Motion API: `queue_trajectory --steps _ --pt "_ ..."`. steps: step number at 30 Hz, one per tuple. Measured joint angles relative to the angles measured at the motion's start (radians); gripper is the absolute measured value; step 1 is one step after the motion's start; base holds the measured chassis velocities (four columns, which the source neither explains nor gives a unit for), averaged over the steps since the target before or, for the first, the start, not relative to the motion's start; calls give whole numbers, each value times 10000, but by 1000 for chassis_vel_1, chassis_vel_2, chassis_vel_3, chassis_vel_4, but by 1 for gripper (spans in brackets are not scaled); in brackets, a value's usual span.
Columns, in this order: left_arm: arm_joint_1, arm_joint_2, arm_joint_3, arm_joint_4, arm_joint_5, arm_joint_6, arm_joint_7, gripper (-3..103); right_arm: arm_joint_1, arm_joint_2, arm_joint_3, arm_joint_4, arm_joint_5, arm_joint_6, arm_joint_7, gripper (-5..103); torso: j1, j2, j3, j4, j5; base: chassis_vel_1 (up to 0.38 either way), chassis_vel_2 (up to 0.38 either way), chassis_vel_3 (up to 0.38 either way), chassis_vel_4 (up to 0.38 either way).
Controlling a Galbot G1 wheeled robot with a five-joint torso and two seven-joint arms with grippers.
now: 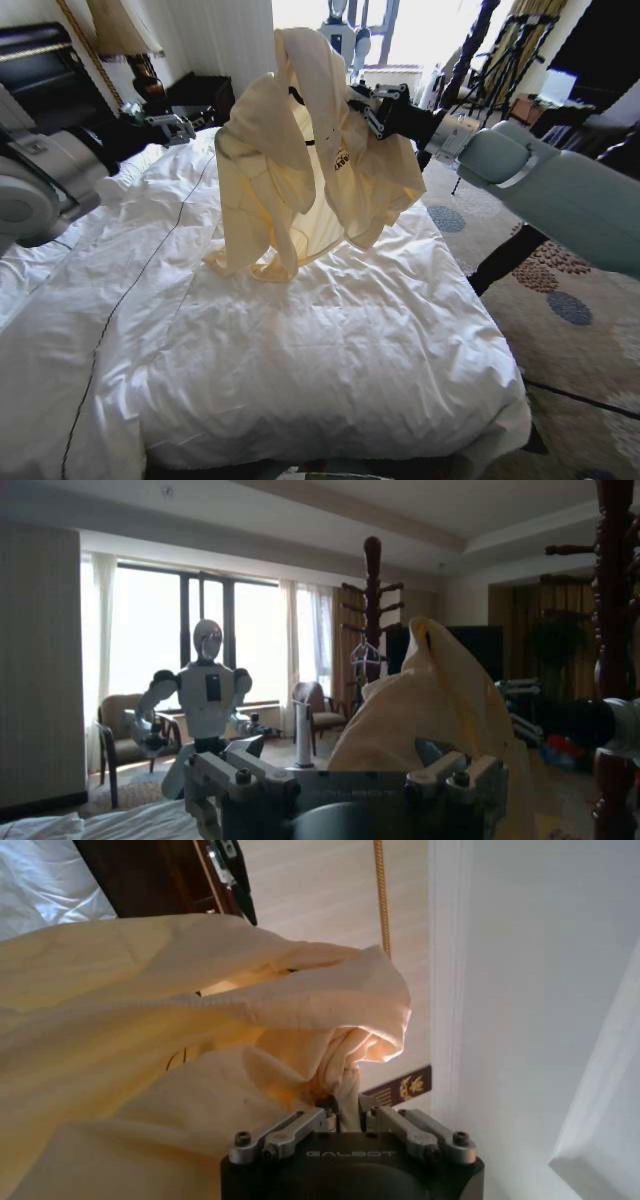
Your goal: Pick up the clothes from the bed and hang them on the clothes hanger.
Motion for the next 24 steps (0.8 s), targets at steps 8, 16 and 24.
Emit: queue_trajectory --steps 8,16,24 --pt "37 92 9 25 82 80 1415 100 -46 117 29 -119 -204 267 163 5 0 0 0 0 0 0 0 0 0" --pt "111 -7 177 128 511 225 1627 100 28 277 72 -70 -186 584 275 5 0 0 0 0 -3 0 0 0 0" --pt "109 6 195 211 497 242 1578 100 42 220 53 -37 -206 926 300 5 0 0 0 -1 -1 0 0 0 0"
